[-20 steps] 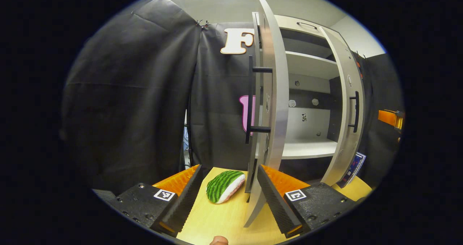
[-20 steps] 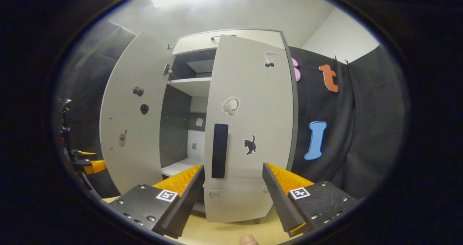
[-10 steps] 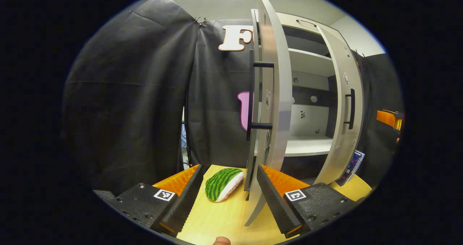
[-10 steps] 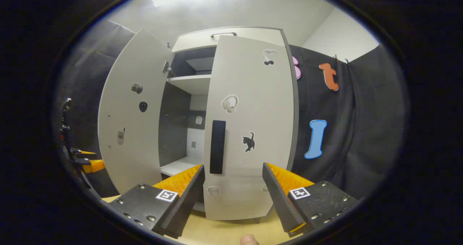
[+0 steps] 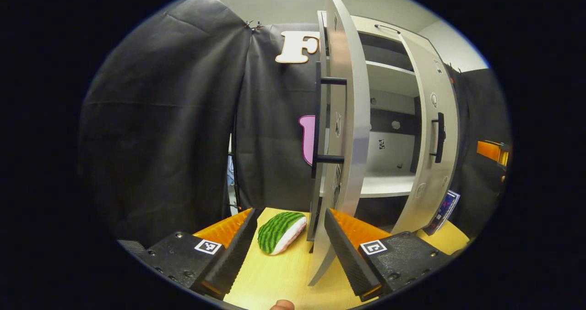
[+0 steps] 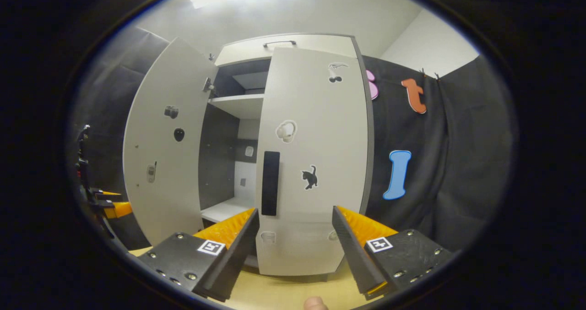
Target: Grasp the bottle in the cabinet with the left hand and place it on the coaster, then close the right door with the right hand and the left door with the left hand.
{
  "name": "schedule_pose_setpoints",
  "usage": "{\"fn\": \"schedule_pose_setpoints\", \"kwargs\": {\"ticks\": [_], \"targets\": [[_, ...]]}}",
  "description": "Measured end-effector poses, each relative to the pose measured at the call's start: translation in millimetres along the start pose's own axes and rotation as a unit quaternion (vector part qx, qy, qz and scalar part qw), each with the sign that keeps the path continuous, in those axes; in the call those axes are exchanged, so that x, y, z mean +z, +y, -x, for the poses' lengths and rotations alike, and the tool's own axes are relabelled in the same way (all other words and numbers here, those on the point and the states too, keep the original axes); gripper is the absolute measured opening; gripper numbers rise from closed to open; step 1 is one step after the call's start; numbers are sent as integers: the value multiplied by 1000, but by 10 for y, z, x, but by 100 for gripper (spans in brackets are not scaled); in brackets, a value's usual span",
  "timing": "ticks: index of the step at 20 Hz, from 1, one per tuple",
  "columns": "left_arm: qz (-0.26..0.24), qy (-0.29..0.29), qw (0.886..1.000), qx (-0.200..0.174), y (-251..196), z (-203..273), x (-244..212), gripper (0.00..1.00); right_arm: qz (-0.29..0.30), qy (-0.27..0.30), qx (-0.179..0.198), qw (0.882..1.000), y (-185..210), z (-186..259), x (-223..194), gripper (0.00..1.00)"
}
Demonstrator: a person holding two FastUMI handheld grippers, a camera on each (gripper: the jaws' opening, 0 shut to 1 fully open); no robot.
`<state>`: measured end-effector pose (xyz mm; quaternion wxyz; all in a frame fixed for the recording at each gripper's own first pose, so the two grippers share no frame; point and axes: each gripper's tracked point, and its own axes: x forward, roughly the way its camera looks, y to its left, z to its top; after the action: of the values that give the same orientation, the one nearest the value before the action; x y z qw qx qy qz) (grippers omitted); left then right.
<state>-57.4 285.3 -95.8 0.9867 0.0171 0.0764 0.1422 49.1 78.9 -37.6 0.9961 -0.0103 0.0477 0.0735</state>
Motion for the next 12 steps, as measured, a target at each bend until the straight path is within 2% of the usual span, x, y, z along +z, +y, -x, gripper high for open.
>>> {"fn": "schedule_pose_setpoints", "kwargs": {"ticks": [2,3,4,5,6,7,8,9,11,12], "targets": [[-1,0,1000,-1,-4,3,-5,91,-2,1,-1,1000,-7,16,-3,96],[0,0,1000,-2,-7,4,3,94,-2,1,-1,1000,-10,24,-5,96],[1,0,1000,-4,-11,0,-2,91,-2,1,-2,1000,-10,35,-2,93],[1,0,1000,-7,-18,3,-2,94,-2,2,-2,1000,-13,40,4,93],[2,-1,1000,-10,-29,2,5,90,-2,2,-2,1000,-13,58,-2,93],[3,-1,1000,-14,-39,8,3,90,-1,3,-3,1000,-12,69,0,96],[4,-2,1000,-18,-61,12,9,90,0,4,-3,1000,-8,82,-3,96],[4,-2,1000,-23,-129,5,-2,94,1,4,-3,1000,-14,92,0,96],[4,-2,1000,-30,-244,5,-14,90,4,5,-5,1000,-26,120,6,93],[3,-2,999,-34,-260,10,-13,94,5,5,-6,1000,-45,131,8,93]]}}
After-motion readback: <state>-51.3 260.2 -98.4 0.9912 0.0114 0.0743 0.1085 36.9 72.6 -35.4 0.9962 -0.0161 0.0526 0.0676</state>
